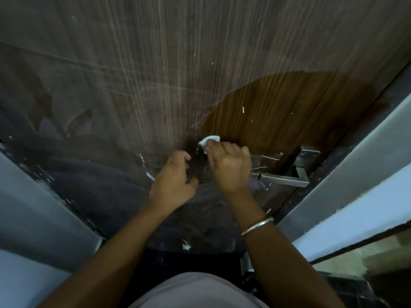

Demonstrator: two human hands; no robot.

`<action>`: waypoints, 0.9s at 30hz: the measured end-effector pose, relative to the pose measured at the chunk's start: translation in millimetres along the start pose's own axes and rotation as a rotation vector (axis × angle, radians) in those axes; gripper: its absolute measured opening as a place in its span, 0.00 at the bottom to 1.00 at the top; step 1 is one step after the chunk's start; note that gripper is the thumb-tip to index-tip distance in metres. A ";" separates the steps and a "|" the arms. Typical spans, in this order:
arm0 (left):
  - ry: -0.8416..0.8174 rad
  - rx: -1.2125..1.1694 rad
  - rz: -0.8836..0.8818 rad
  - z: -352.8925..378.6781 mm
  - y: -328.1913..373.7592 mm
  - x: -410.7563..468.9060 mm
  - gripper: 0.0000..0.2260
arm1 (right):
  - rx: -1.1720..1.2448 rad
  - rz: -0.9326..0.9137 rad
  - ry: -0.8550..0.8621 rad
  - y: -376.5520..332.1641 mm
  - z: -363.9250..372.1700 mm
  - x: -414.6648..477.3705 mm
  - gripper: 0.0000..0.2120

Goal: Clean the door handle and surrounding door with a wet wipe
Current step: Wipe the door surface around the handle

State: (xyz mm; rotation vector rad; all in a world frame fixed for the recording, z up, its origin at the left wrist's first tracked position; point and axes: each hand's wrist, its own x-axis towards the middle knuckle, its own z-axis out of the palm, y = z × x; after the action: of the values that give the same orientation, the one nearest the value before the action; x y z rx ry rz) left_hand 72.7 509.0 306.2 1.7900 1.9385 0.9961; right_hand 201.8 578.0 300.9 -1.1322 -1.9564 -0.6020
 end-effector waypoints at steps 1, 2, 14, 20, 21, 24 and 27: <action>-0.002 0.006 0.017 1.2 1.2 -0.1 0.22 | 0.010 -0.043 -0.054 -7.3 5.6 -2.5 0.10; -0.006 0.010 0.032 1.9 1.8 -0.6 0.22 | 0.014 -0.066 -0.105 -12.4 9.2 -5.7 0.11; -0.006 0.017 0.043 -2.9 0.5 -3.3 0.21 | 0.014 -0.052 -0.055 -14.0 12.0 2.8 0.08; 0.005 0.018 0.052 -8.6 -3.0 -3.2 0.20 | 0.112 0.218 -0.180 4.9 12.3 -35.3 0.11; 0.006 0.015 0.049 -8.4 -3.4 -3.8 0.20 | 0.118 0.264 -0.159 6.6 9.0 -34.2 0.11; -0.034 0.011 0.028 -4.0 -0.2 -5.9 0.20 | 0.132 0.300 -0.176 1.4 10.8 -36.4 0.10; -0.076 0.028 0.041 0.6 3.8 -7.3 0.21 | 0.159 0.289 -0.235 -4.9 16.0 -47.6 0.18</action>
State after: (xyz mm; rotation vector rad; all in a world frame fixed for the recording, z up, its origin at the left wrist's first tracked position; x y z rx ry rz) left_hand 77.1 502.0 306.8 1.8621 1.8868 0.9046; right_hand 205.5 563.1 252.9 -1.4004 -1.9433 -0.1635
